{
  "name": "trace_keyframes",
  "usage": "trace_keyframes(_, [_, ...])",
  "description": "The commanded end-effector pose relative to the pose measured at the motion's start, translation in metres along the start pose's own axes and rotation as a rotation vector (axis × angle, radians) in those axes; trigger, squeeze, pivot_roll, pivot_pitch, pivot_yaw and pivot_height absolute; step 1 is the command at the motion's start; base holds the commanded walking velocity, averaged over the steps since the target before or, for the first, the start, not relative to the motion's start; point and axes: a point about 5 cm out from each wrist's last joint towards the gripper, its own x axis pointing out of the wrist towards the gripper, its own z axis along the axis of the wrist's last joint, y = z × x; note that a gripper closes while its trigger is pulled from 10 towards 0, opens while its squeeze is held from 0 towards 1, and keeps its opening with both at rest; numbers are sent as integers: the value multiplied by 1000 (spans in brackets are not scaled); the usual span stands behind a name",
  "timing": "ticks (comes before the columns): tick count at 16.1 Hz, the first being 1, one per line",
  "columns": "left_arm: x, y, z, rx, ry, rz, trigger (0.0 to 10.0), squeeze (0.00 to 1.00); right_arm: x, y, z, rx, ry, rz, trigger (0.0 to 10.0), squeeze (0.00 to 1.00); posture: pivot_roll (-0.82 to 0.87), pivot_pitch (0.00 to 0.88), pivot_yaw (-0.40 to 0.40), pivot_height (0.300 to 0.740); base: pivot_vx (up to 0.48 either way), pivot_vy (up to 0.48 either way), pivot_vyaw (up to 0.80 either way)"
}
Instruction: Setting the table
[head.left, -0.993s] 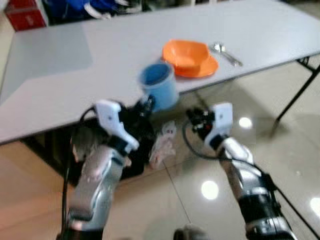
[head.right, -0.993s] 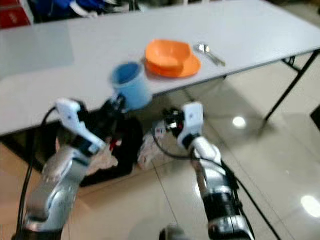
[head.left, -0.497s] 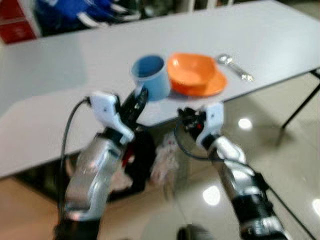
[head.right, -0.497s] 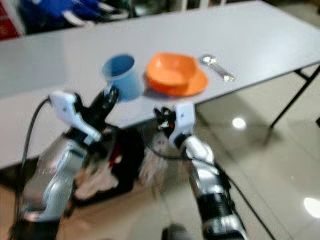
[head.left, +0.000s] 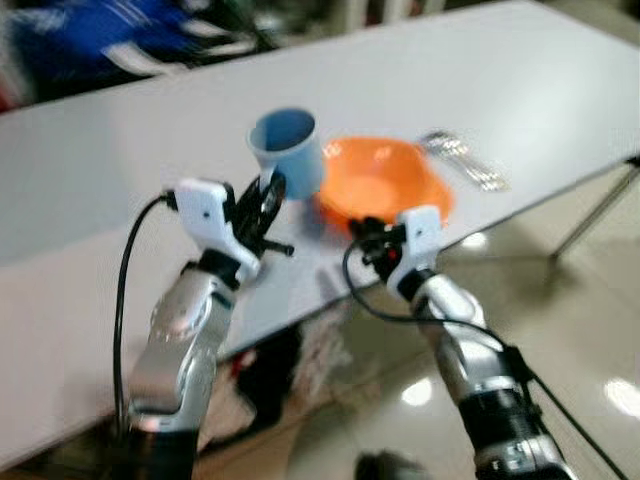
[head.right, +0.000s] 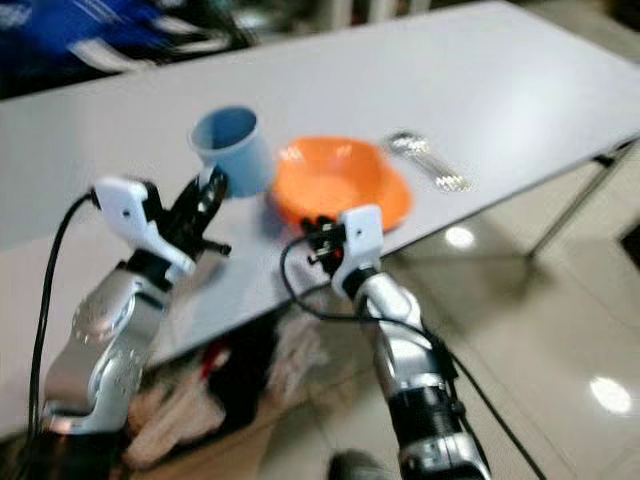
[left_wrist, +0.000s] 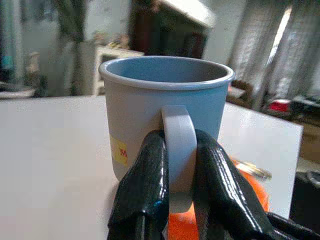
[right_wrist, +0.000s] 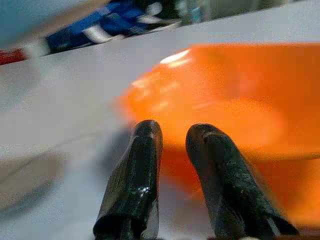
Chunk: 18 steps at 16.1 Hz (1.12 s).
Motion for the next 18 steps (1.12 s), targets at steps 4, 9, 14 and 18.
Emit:
trace_keyframes(4, [0, 12, 1, 86, -2, 108, 10000, 0, -6, 1, 5, 41, -34, 32, 10000, 0, -126, 79, 26, 740, 86, 0, 0])
trace_keyframes(9, [-2, 15, -17, 166, 97, 106, 10000, 0, -17, -1, 1, 52, -24, 50, 10000, 0, -140, 85, 33, 740, 0, 0, 0])
trace_keyframes(14, [1, 24, -45, 305, 213, 155, 10000, 0, -24, -5, 10, 68, -50, 48, 10000, 0, -154, 95, 34, 740, 0, 0, 0])
trace_keyframes(18, [13, 59, -35, 384, 174, 371, 10000, 0, -34, -5, 18, 61, -64, 63, 10000, 0, -178, 127, 38, 740, 0, 0, 0])
